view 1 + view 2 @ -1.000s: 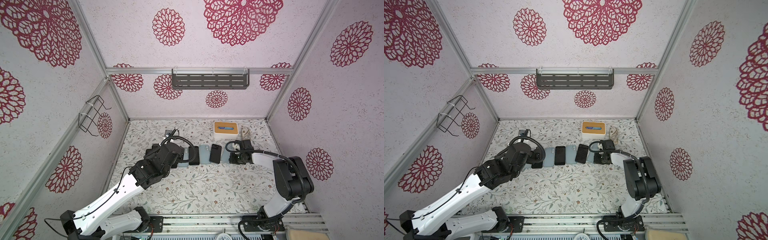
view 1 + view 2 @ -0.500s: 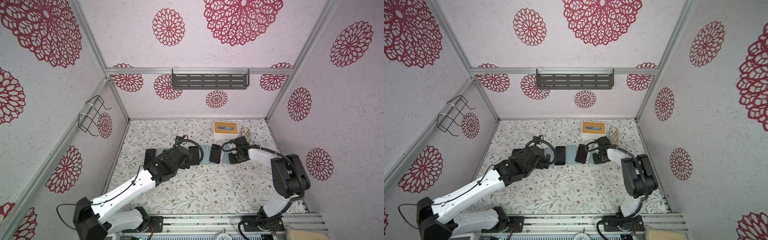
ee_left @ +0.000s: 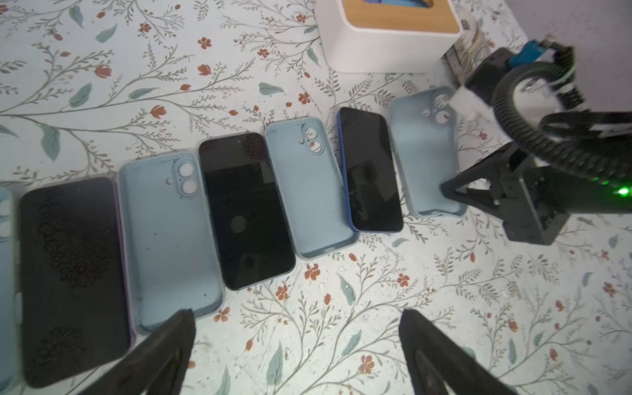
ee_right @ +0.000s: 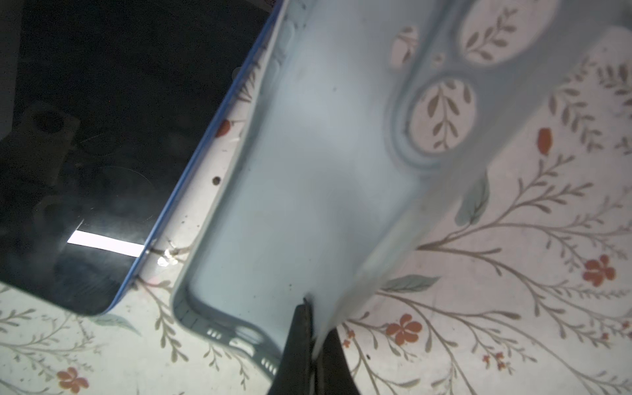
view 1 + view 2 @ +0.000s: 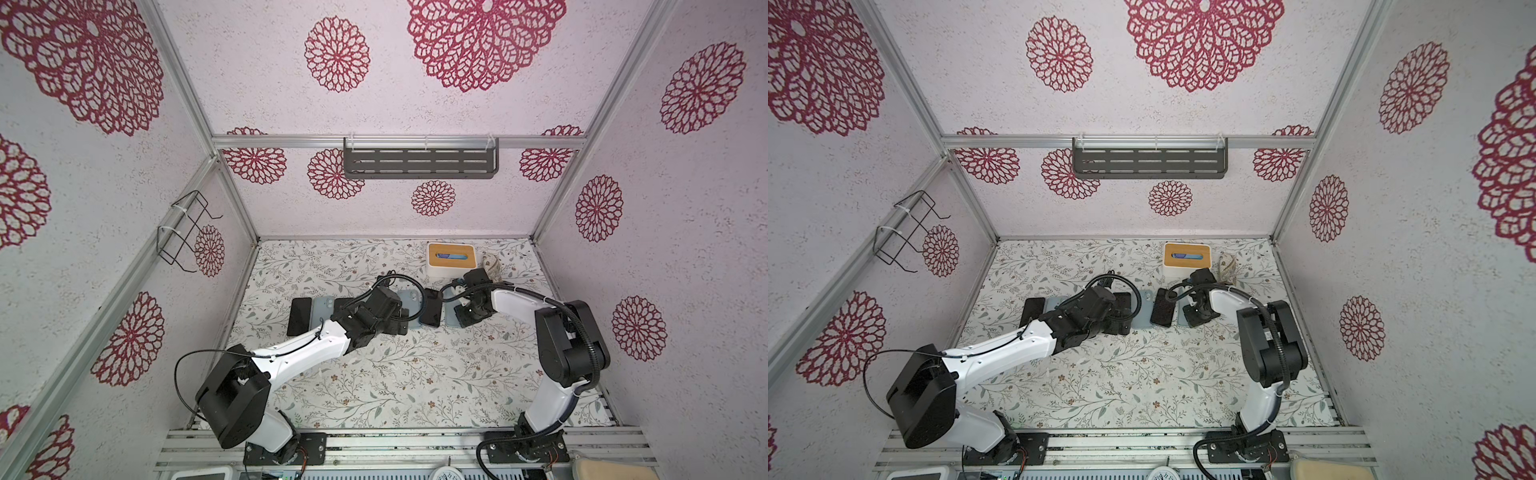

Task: Take the phone out of the phone case
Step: Place the phone case at the center of the table.

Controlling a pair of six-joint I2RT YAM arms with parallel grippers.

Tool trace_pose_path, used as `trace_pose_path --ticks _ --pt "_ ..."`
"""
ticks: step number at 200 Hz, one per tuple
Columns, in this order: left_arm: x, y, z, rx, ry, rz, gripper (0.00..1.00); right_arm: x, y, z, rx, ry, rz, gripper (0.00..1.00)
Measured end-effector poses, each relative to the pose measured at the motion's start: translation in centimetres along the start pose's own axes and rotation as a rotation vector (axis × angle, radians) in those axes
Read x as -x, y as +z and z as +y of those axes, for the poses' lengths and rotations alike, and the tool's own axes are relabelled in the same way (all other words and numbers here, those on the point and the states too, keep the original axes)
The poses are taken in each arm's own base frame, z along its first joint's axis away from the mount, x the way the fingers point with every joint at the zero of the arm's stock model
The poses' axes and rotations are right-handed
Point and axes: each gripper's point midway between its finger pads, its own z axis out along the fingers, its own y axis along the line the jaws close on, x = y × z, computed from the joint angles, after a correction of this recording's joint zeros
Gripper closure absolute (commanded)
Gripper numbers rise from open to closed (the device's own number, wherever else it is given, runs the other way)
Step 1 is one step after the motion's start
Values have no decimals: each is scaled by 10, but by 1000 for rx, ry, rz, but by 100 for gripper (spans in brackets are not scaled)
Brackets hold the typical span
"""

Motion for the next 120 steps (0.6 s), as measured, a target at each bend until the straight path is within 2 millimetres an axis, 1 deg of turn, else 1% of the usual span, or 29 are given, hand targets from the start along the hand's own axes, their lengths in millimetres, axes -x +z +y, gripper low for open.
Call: trace_pose_path --ticks 16,52,68,73,82,85,89,108,111,112,116,120 --pt "3 -1 -3 -17 -7 -12 2 3 1 5 5 -28 2 90" --pt "6 -10 -2 -28 -19 -32 1 5 6 9 3 -40 18 65" --pt "7 -17 0 -33 -26 -45 1 7 6 5 -21 -38 24 53" --pt "8 -20 1 -34 -31 -50 0 8 6 4 -26 -28 23 46" --pt "9 -25 2 -39 -36 -60 0 8 5 1 -39 -23 25 43" --pt "10 -27 2 -41 -37 -64 0 8 5 0 -45 -18 24 36" --pt "11 -29 2 -43 -39 -68 0 8 4 -2 -50 -13 24 31" --pt "16 -41 3 -52 -48 -94 0 9 2 -8 -83 8 21 24" --pt "17 -42 3 -52 -50 -97 1 9 1 -9 -89 10 22 11" --pt "17 -43 3 -52 -50 -98 1 9 1 -9 -90 11 21 9" --pt "18 -46 4 -52 -51 -104 1 9 -1 -11 -96 14 17 6" --pt "19 -50 5 -53 -53 -109 1 10 -3 -11 -102 27 9 4"
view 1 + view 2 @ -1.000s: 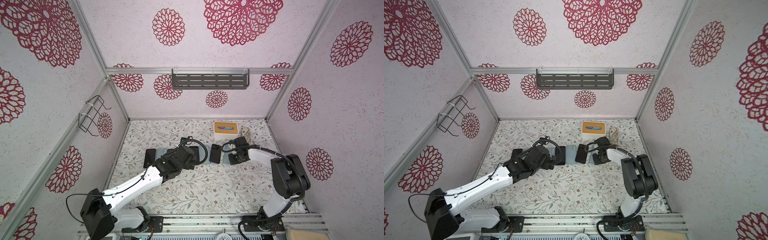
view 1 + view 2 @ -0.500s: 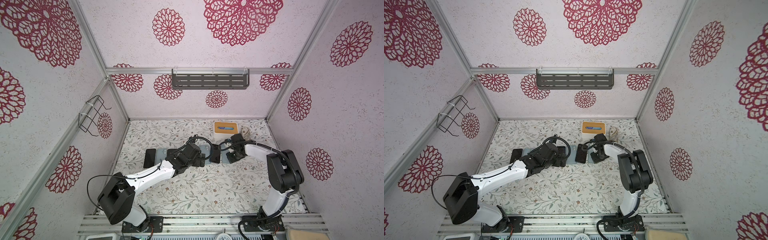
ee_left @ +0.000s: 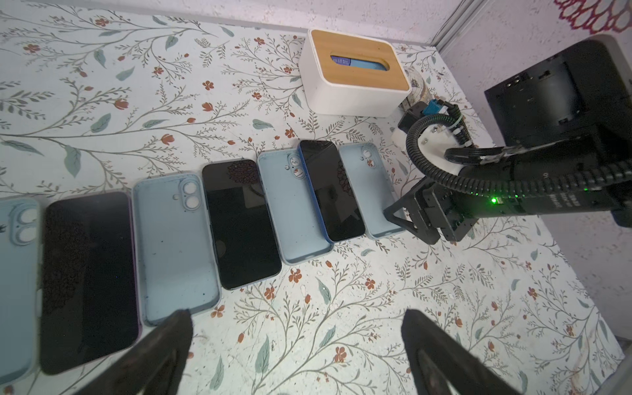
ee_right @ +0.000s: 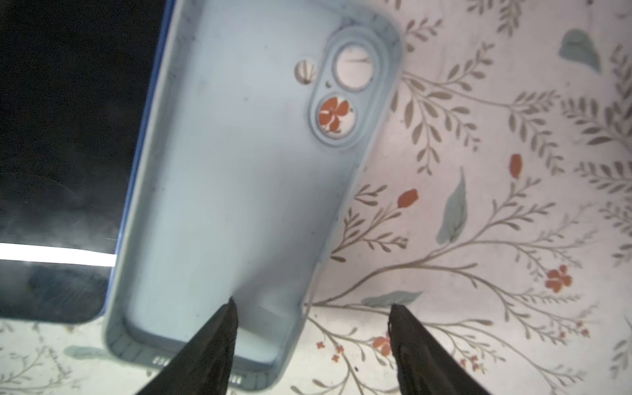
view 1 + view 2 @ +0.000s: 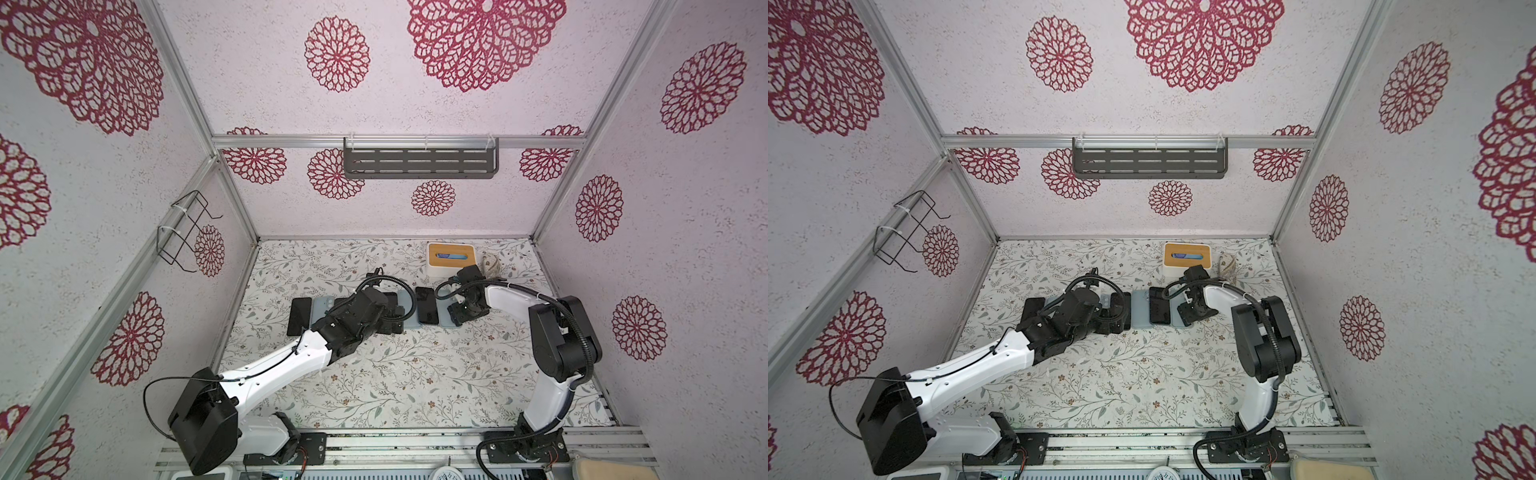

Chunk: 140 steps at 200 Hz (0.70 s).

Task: Take the phone out of the phone case
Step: Place the phone case at the center of the table, then adjust the phone at the center of the table.

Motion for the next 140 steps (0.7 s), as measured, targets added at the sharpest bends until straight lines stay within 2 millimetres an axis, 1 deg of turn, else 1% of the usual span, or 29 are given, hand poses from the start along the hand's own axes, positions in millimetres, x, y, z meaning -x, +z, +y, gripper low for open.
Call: trace_pose_path --ticks 9,24,49,65,79,96,114,127,140 --pt "3 -7 1 0 -4 -13 1 3 -7 -2 -8 5 -24 1" --pt "10 -22 4 -5 -14 -44 2 9 -24 -3 -10 33 -86 1" --pt "22 -56 11 -12 -35 -107 3 24 -68 2 6 101 -236 1" --pt "29 -75 15 -17 -47 -143 3 39 -91 15 33 122 -327 1" --pt "33 -89 20 -16 -53 -167 3 52 -102 39 70 109 -377 1" --pt "34 -100 24 -14 -50 -181 3 62 -101 72 117 78 -393 1" --pt "32 -110 31 -3 -45 -193 3 68 -87 102 144 43 -374 1" --pt "29 -117 35 1 -42 -194 3 71 -73 115 144 26 -347 1" --pt "27 -122 39 9 -41 -197 3 72 -58 121 129 18 -320 1"
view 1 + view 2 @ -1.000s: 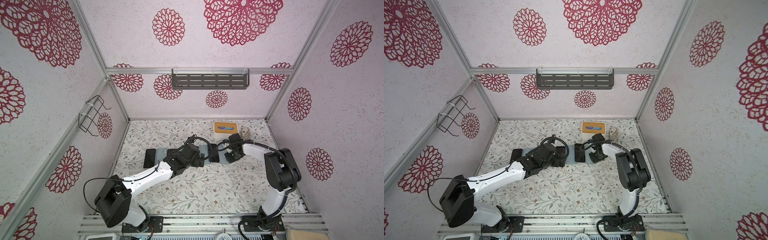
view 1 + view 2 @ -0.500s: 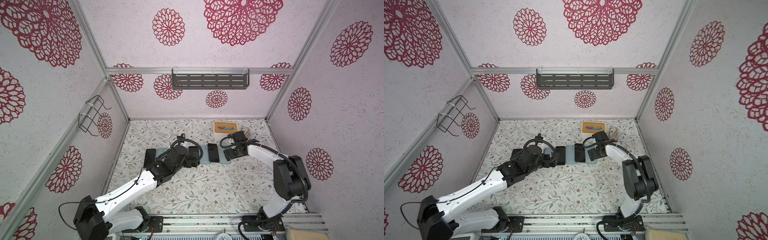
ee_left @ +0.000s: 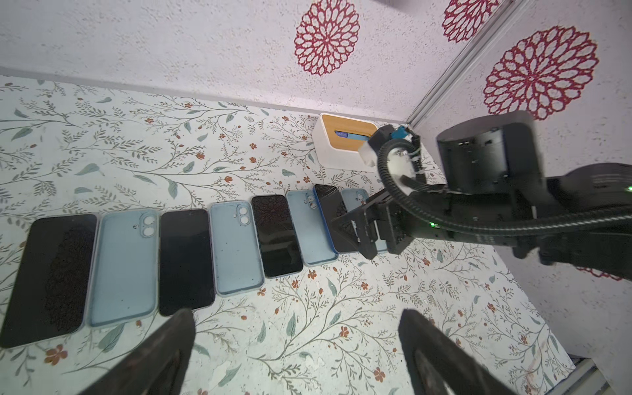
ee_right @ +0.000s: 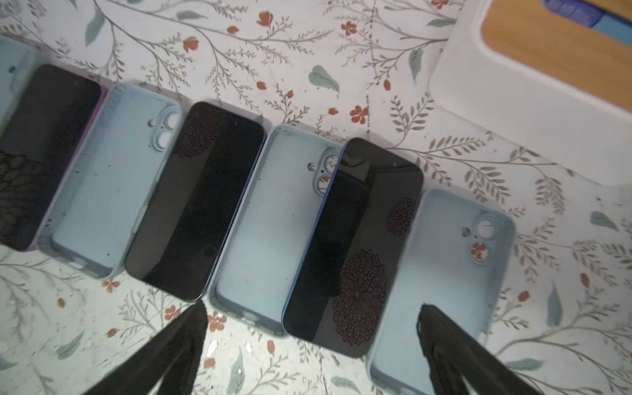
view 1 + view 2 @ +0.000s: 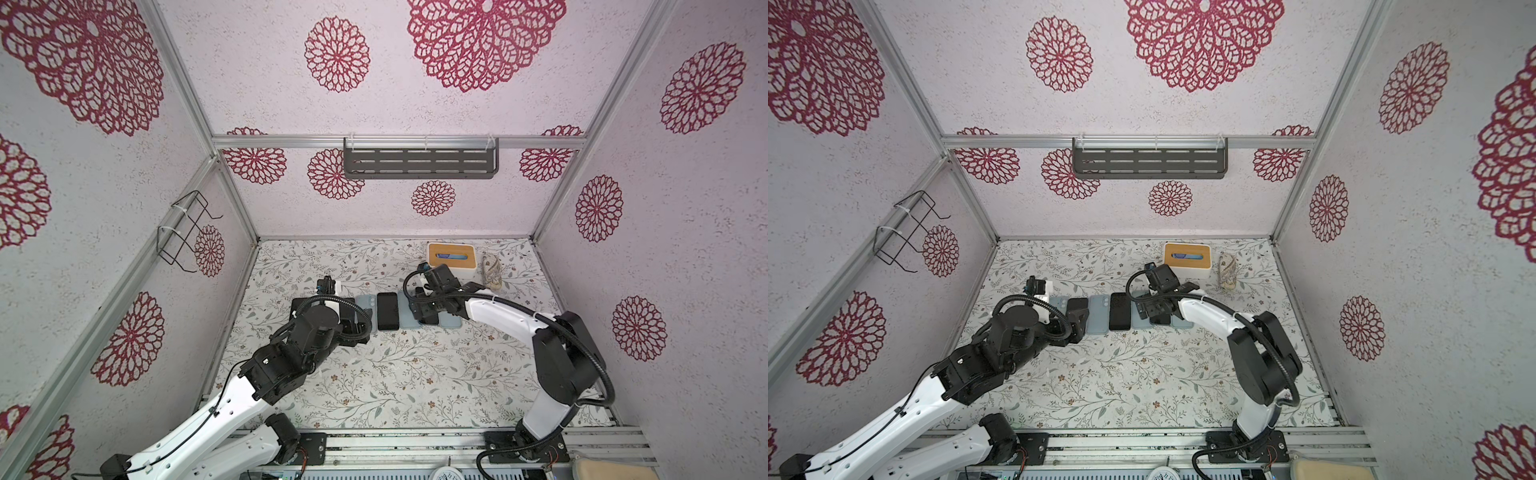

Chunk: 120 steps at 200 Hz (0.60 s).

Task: Take the phone out of the phone case
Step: Adjust the phone at the center of the table.

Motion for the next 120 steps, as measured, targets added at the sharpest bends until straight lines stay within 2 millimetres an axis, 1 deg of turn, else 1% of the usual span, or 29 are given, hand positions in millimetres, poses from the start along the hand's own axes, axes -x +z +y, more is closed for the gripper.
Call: trace_pose_path --ticks 13,28,67,120 --pt "-1 -4 4 10 1 -4 3 -6 12 -1 -19 -2 27 1" --pt "-3 -8 8 19 2 -4 3 -13 20 -7 -51 -5 49 1" --pt "-9 -9 16 45 10 6 3 -18 31 -14 -99 -11 71 1" --pt "-11 -9 18 51 13 10 3 -27 45 -21 -138 -16 104 1"
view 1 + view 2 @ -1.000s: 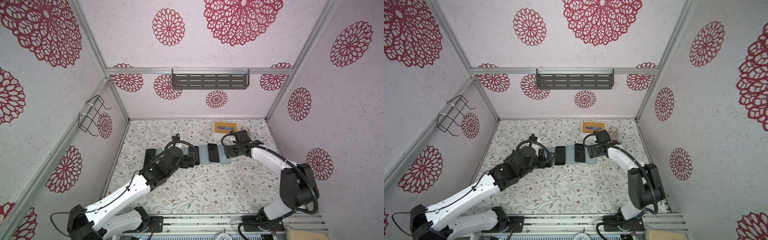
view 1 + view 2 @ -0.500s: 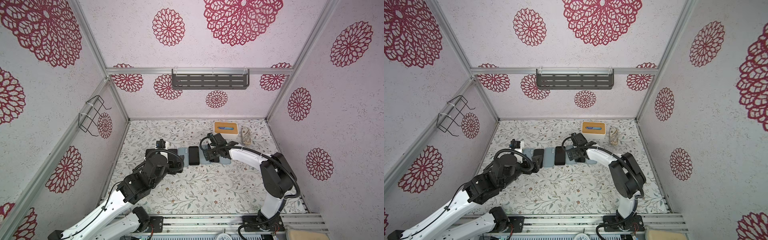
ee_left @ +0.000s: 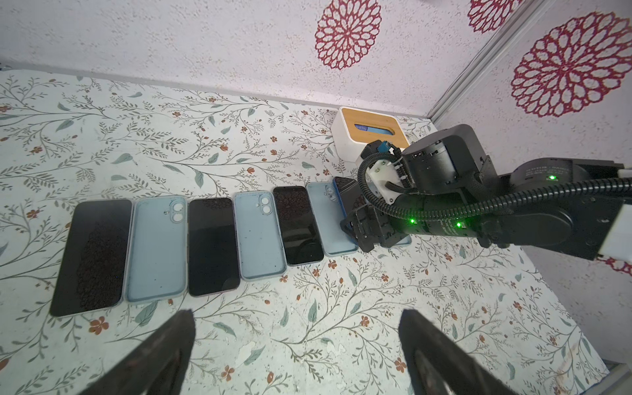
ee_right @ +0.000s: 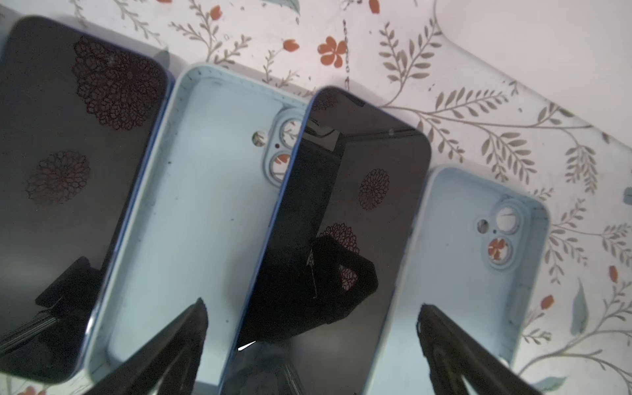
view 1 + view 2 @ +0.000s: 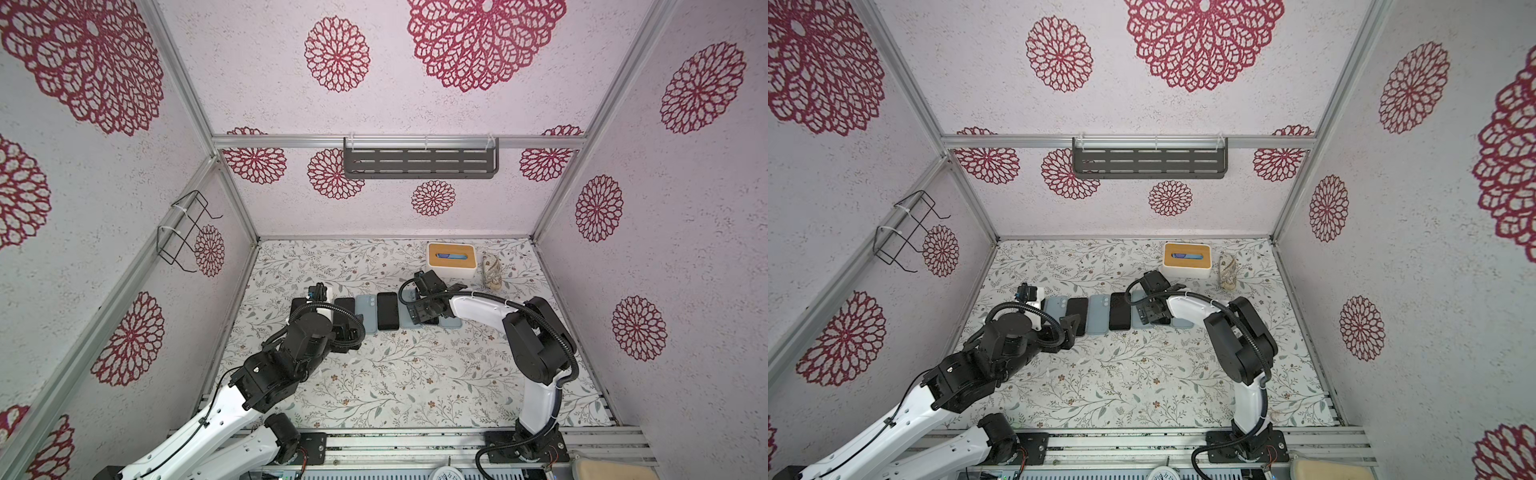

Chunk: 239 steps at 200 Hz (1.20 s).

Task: Take the phone out of the phone case
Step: Adjust the phone at the center of the table.

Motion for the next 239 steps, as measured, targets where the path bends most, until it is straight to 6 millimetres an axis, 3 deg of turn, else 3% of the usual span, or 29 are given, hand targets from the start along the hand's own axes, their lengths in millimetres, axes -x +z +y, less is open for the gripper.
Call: trace_pose_path --ticks 108,152,185,211,239 --pt "-4 1 2 7 6 10 3 -2 9 -32 -49 79 19 1" --pt "-5 3 2 9 8 14 3 -4 10 -29 -17 98 17 1" --pt "-5 3 2 9 8 14 3 -1 -3 -24 57 132 -20 1" --pt "-7 3 3 11 8 17 3 12 -18 -34 75 183 -69 1" --pt "-13 6 5 17 14 28 3 23 -22 -45 64 207 -94 1"
